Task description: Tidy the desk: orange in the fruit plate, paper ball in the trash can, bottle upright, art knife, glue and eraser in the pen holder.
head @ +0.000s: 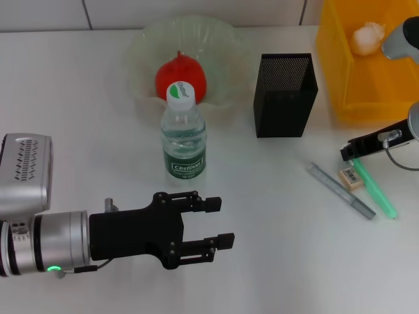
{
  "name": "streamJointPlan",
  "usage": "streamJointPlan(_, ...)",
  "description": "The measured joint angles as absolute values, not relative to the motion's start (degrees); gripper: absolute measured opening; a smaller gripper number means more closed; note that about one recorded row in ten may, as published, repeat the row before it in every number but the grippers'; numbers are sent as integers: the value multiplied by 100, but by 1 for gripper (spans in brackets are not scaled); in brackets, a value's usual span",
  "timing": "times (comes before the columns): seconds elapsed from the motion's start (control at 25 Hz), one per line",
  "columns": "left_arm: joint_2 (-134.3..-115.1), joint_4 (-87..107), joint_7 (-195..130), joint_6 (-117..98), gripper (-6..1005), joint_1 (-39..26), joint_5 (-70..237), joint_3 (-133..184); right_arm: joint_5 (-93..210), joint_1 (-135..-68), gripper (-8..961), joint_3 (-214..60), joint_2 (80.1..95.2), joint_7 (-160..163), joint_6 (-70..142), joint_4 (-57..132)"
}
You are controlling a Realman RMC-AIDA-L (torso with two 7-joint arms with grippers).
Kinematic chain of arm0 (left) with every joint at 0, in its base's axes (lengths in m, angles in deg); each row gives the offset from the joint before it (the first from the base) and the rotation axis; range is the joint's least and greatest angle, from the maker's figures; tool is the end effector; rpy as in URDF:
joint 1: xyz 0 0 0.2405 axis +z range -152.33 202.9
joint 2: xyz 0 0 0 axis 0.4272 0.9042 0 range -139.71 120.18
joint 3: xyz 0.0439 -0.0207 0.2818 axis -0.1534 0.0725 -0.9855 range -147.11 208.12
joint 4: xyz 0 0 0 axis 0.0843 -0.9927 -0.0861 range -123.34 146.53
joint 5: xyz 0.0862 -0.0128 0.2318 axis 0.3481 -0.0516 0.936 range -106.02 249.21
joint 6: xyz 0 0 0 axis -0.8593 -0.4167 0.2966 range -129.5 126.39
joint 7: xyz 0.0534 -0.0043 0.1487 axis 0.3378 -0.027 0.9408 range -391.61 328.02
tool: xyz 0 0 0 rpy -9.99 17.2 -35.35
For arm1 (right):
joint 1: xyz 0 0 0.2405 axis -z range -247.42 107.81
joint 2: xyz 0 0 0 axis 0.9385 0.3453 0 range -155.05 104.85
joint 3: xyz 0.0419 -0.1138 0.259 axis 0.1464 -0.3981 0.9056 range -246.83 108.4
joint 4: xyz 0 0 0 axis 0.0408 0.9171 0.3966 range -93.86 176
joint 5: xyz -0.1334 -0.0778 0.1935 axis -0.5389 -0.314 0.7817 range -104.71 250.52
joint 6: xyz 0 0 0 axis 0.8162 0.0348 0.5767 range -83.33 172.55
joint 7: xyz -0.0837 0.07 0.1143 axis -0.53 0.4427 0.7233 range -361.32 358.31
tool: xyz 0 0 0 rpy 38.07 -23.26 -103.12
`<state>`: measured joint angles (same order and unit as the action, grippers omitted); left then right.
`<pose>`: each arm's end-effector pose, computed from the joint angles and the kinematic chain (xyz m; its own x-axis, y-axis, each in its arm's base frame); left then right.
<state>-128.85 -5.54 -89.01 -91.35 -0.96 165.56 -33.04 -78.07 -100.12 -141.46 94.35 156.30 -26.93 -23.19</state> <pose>-0.3073 0.2924 -0.1143 0.7639 0.2937 0.5746 0.3305 -0.9429 0.0427 0.2862 0.4259 -0.0259 0.4609 -0.8803 -0.1120 -0.7738 -0.3369 -0.5364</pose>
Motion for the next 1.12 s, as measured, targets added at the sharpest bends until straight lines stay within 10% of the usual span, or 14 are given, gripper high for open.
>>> streamJointPlan(0.76, -12886, -545, -8901, -9092, 663, -55, 16549, -3281, -4607, -8945, 152, -12640, 9416, 13484, -3677, -4187)
streamJointPlan(1.12, -12893, -415, -8895, -9022, 663, -110, 16456, -3276, -399, -9149, 188, -11866, 9403, 8744, -3531, -1073)
